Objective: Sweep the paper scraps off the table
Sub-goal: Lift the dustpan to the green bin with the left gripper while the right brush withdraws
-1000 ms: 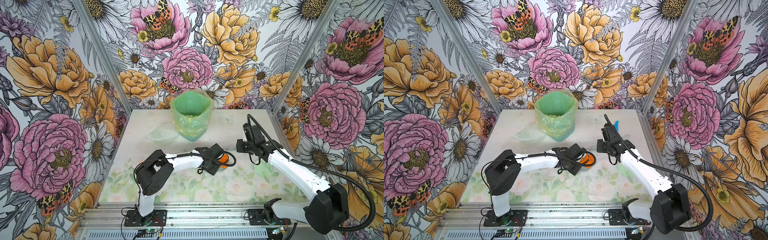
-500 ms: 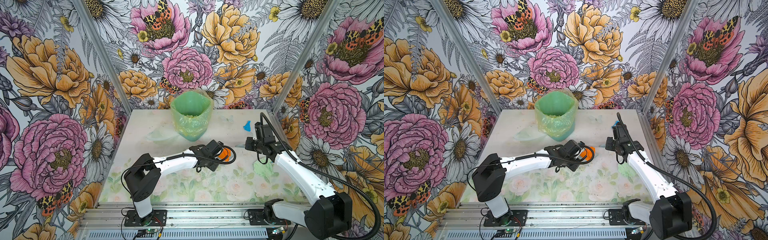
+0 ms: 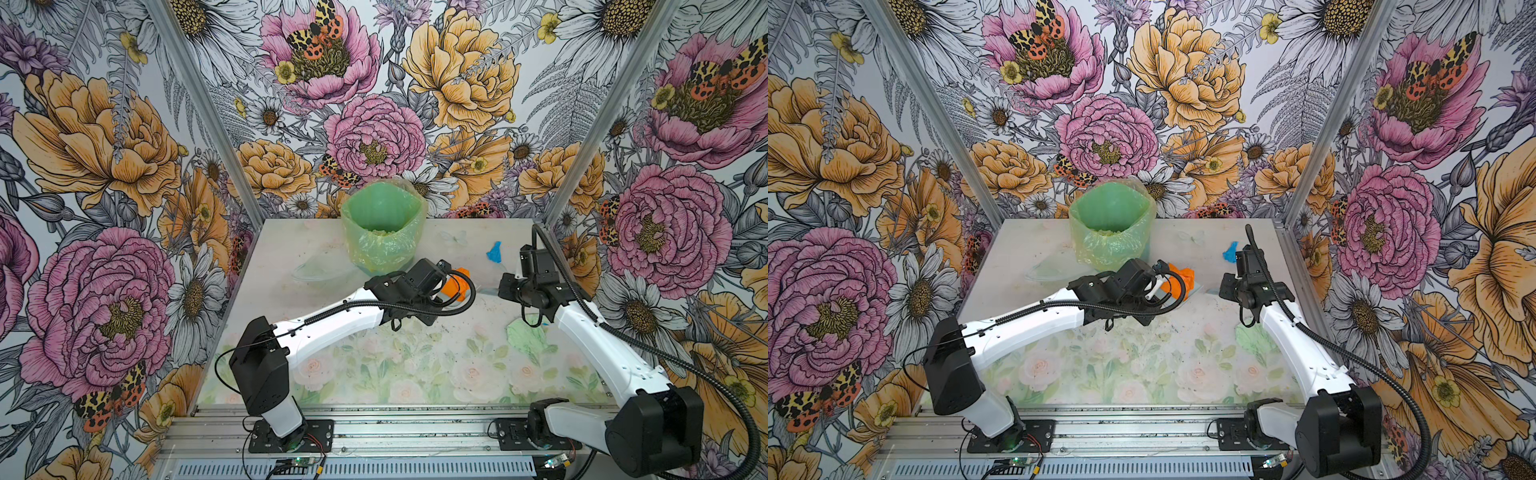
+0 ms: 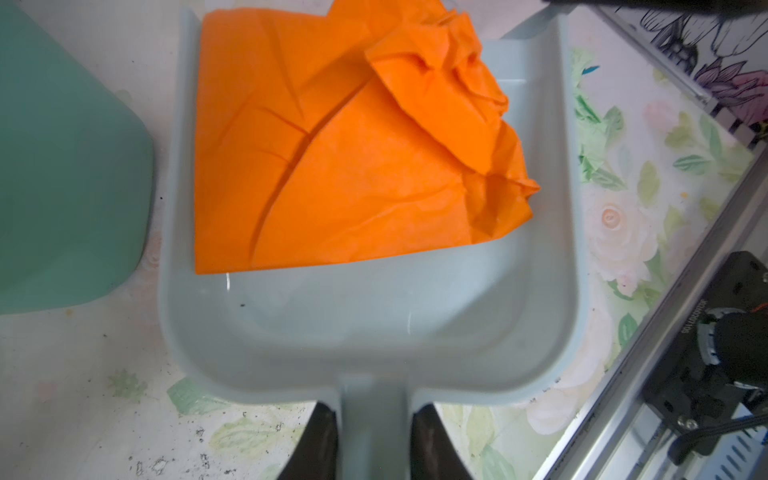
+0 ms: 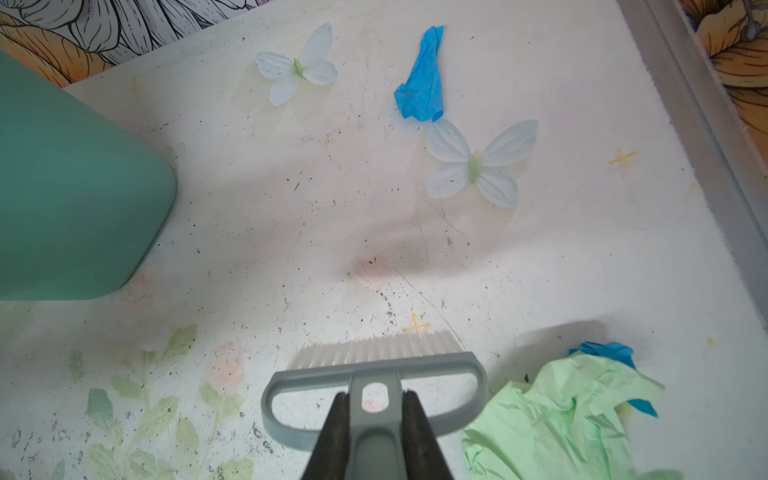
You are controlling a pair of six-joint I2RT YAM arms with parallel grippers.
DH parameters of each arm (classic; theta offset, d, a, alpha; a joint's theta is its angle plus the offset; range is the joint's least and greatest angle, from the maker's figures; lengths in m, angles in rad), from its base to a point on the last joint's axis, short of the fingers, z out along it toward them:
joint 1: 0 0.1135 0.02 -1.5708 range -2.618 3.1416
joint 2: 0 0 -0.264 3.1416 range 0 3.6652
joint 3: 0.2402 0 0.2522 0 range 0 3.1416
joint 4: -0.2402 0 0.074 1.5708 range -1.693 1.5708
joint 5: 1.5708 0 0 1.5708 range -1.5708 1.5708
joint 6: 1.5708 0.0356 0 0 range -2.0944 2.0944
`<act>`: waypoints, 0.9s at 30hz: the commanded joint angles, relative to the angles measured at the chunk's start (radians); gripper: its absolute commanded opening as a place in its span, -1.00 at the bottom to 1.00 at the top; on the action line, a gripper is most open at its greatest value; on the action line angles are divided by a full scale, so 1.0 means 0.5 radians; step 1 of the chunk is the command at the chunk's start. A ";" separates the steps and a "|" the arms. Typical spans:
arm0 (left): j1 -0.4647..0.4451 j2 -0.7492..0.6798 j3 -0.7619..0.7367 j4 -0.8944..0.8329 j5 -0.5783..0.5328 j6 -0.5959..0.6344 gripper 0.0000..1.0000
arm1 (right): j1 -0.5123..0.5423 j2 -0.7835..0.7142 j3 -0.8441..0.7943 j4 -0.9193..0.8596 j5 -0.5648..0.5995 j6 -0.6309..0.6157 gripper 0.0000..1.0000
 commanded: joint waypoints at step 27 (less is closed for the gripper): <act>0.717 0.102 1.104 -0.544 0.176 0.180 -0.56 | -0.009 0.030 -0.120 0.030 -0.065 -0.003 -1.00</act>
